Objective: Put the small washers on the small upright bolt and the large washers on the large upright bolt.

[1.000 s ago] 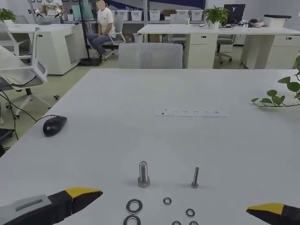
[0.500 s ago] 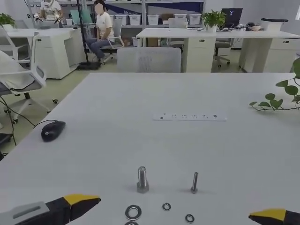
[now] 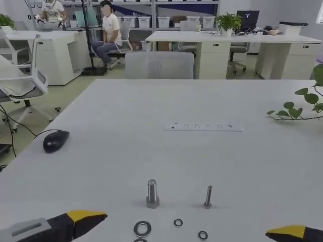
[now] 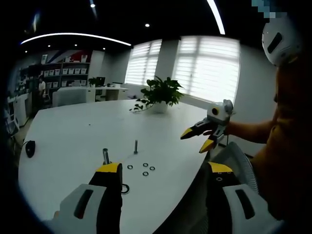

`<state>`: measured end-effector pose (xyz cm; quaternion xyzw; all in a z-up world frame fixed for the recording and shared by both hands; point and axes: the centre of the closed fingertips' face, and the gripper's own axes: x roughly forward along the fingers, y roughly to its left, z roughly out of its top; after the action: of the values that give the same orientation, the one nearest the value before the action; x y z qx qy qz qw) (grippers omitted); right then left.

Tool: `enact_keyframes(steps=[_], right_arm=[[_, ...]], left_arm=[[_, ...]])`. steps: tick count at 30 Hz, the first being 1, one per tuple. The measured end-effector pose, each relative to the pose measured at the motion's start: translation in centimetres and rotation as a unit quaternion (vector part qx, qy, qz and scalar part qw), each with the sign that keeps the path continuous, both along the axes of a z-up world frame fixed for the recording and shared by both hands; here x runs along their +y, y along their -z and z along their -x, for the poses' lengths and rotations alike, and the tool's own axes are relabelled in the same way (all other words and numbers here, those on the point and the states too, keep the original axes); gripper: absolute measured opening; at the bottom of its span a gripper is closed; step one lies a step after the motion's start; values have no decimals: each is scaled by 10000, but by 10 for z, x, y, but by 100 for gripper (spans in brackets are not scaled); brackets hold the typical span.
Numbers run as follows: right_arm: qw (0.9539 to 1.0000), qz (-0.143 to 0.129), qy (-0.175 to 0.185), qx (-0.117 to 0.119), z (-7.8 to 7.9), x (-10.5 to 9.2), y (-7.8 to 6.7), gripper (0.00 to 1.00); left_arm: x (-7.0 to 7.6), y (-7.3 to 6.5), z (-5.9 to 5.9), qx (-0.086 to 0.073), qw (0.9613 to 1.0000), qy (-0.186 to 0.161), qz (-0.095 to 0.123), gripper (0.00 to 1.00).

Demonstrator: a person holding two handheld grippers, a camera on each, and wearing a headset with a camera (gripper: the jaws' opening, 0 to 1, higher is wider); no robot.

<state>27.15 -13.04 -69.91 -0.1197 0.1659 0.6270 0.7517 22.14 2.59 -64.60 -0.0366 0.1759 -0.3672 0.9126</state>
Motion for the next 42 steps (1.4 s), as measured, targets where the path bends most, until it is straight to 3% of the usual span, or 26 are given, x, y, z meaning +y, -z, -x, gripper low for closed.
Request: enact_keyframes(steps=[19, 26, 35, 42], right_arm=[[9994, 298, -139, 45, -12, 6, 12, 49], [9972, 532, -503, 133, -11, 15, 25, 49], [9892, 1188, -854, -50, -25, 29, 48, 44], [9785, 1606, -1263, -264, -32, 39, 55, 44]], left_arm=[[4, 9, -4, 83, 10000, -29, 30, 69], [7, 11, -7, 89, 9999, -58, 39, 70], [8, 15, -6, 128, 9998, -139, 100, 69], [14, 17, -6, 127, 9995, -238, 145, 69]])
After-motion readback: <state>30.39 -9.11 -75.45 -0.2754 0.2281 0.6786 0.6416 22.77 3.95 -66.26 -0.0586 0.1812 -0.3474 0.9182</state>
